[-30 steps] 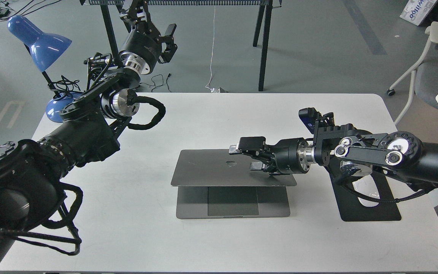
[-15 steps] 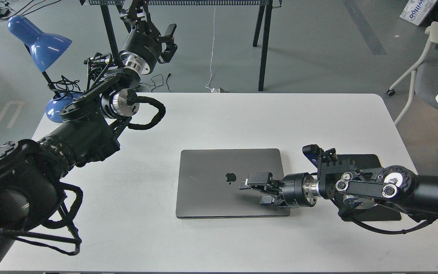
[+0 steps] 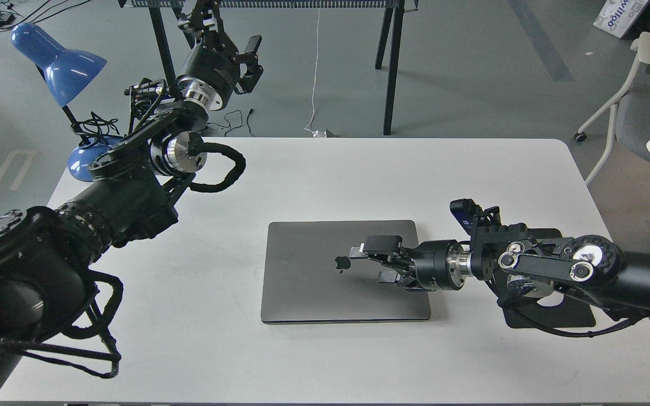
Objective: Close notebook with right arm
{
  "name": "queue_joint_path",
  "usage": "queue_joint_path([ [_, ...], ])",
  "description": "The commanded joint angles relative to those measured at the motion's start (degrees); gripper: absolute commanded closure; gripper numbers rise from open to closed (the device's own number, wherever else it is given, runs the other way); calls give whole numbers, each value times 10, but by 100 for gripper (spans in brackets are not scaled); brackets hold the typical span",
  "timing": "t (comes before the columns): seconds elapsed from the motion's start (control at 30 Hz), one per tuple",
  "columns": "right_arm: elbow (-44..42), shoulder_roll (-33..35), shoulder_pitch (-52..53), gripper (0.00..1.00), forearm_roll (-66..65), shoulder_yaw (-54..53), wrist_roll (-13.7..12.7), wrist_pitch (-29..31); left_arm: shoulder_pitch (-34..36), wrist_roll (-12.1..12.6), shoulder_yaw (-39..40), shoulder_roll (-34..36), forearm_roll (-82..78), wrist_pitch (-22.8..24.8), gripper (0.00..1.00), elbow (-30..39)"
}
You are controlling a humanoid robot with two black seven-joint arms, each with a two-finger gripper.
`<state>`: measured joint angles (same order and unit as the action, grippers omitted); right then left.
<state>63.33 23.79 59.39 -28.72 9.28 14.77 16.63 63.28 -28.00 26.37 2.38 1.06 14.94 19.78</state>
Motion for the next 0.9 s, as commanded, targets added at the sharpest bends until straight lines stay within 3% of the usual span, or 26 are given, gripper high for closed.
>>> queue_joint_path([
  [0.0, -15, 24, 2, 0, 2, -109, -3, 1, 0, 0, 0, 0, 0, 0, 0, 0],
  [0.37, -204, 22, -2, 0, 7, -423, -2, 2, 0, 0, 0, -1, 0, 0, 0, 0],
  [0.87, -341, -68, 11, 0, 121, -545, 3, 6, 0, 0, 0, -1, 0, 0, 0, 0],
])
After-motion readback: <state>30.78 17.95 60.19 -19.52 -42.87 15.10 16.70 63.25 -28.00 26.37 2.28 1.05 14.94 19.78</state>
